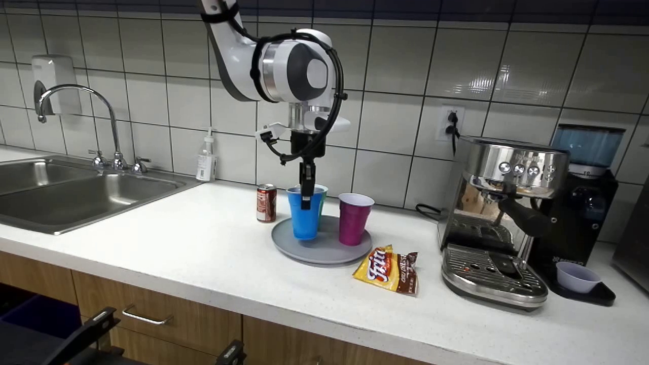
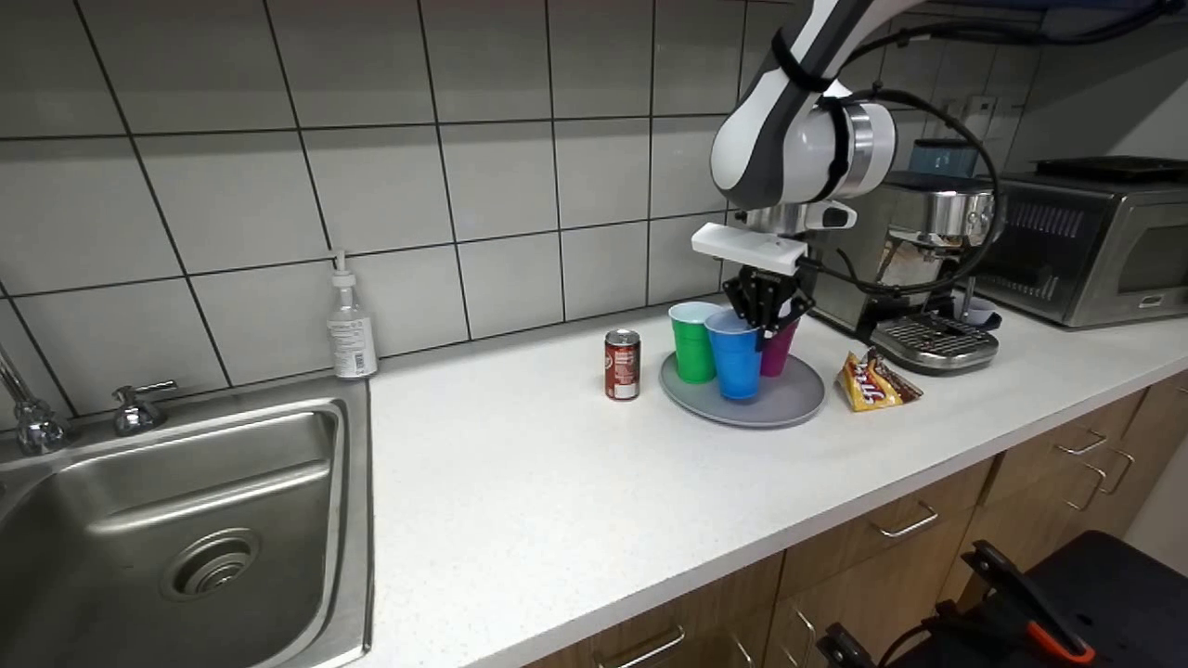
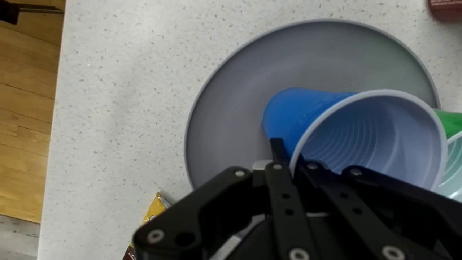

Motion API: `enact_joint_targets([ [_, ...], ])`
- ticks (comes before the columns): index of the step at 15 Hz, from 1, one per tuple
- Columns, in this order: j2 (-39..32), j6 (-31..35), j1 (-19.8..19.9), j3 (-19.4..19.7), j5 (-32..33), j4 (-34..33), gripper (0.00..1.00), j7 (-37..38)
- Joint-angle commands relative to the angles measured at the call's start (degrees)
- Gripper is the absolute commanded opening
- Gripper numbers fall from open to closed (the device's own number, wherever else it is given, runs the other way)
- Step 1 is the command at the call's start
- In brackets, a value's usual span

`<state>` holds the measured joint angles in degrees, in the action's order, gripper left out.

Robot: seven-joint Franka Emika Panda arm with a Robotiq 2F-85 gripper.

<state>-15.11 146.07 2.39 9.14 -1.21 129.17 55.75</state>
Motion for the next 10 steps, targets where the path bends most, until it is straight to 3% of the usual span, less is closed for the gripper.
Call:
enact_joint_targets([
  [1,-2.3,-2.0,-0.1,0.8,-0.9,-3.0,0.01,0.9],
  [10,-4.2,-2.3,-0.2,1.9,-1.0,-4.3,0.01,0.9],
])
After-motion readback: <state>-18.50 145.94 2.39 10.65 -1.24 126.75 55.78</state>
